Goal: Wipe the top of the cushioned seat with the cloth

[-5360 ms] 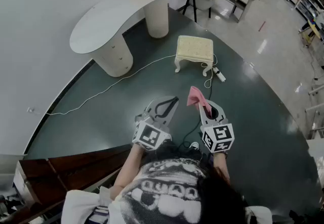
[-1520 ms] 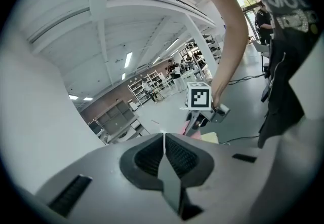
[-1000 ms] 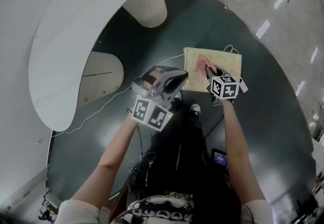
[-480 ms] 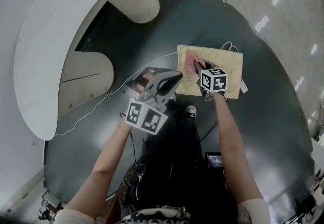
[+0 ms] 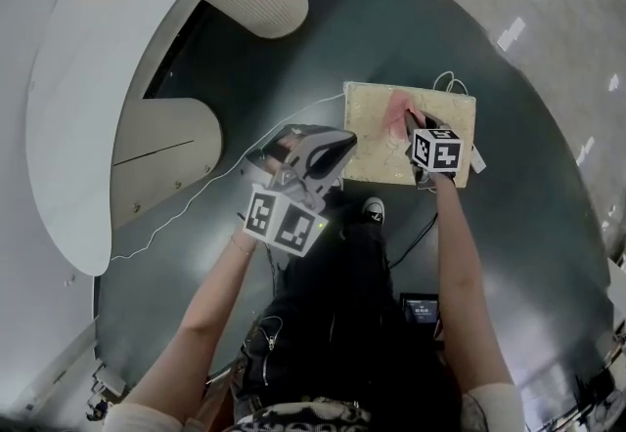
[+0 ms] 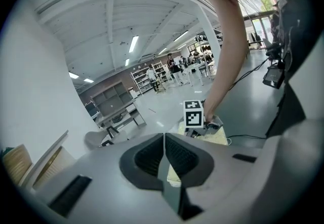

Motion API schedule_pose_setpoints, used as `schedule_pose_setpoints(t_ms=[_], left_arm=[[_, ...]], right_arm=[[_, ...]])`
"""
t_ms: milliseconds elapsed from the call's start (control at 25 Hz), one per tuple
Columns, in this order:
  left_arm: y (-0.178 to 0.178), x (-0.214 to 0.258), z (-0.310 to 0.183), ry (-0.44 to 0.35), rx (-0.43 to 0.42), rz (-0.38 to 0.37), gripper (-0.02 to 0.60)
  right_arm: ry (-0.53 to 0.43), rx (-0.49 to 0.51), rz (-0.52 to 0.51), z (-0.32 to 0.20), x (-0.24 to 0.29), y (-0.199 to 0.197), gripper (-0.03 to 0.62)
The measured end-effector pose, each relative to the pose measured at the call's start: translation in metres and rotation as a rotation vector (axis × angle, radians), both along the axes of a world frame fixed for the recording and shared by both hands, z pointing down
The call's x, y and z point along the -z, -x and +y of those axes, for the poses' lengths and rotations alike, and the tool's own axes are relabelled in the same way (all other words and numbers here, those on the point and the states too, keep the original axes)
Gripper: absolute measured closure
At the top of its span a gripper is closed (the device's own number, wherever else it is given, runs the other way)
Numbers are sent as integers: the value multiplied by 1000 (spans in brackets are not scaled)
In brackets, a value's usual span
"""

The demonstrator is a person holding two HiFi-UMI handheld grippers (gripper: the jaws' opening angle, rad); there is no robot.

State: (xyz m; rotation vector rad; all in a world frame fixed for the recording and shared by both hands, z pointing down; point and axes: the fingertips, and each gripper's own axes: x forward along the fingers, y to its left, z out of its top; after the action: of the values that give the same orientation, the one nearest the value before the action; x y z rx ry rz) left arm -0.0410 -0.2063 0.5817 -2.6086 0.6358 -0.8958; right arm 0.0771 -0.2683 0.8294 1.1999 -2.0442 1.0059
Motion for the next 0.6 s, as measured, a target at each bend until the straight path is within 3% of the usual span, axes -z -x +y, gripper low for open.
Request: schedule_pose_setpoints(t_ms=[280, 600], left_arm=[[-18, -3, 5, 26, -25, 12, 569], [-34, -3, 24, 45, -48, 16, 569]], right_arm=[[13, -168, 85, 6, 1, -105, 586], [24, -237, 178, 28, 6, -189, 586]])
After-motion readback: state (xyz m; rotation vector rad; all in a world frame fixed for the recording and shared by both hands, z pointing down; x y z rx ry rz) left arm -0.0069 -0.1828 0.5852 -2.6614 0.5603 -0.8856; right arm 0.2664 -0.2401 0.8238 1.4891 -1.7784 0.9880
